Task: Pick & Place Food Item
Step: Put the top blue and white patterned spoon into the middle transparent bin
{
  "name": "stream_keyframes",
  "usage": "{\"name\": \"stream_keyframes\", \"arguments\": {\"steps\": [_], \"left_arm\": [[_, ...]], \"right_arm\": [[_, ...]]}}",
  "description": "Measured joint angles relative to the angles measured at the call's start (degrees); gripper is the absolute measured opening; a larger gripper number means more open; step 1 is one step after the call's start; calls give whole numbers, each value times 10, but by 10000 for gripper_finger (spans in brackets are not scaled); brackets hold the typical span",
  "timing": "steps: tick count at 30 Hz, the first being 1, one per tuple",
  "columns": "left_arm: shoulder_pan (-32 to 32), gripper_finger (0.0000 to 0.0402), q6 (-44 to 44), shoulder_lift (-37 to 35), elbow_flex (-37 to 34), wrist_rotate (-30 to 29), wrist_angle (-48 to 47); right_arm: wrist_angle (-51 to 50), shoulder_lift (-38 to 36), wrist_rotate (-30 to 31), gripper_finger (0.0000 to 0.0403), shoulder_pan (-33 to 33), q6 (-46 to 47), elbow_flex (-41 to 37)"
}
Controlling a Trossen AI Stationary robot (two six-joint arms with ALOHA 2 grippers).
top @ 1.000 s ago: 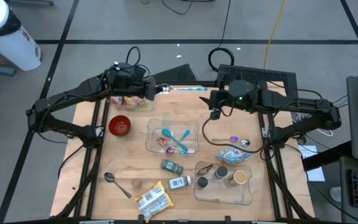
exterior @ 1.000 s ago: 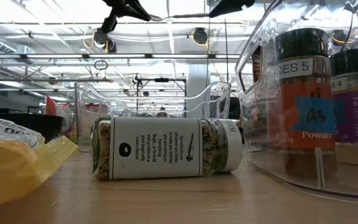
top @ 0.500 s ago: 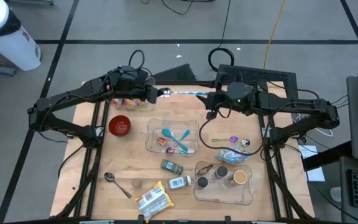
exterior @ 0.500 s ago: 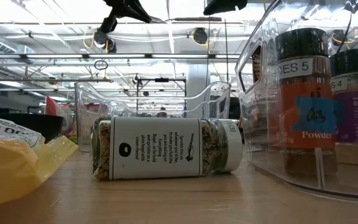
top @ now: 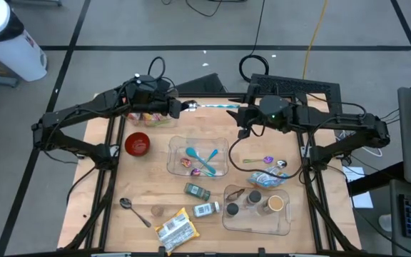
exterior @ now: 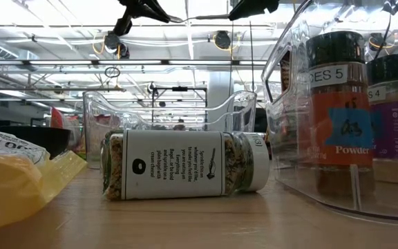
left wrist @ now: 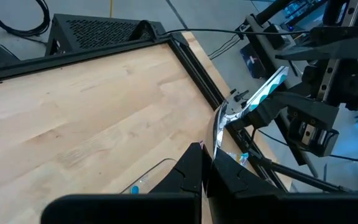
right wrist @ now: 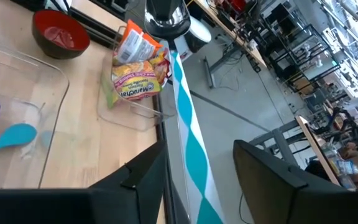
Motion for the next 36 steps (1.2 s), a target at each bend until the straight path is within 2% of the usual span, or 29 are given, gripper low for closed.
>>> {"name": "stream_keyframes", "arguments": {"steps": [6,14,19,26,36], "left_arm": [[0,2,2,0,0,0,0],[0,2,6,0,0,2,-1],[0,4,4,0,0,2,-1],[0,39,5,0,0,0,14],[9,85,95,-1,-1,17,89]], "right_arm": [[0,0,0,135,0,0,0],[-15,0,-7,41,0,-5,-1],[-18,0,-7,38,0,-4,-1],[-16,0,2,38,0,3,-1],[-17,-1,1,38,-1,61,-1]]}}
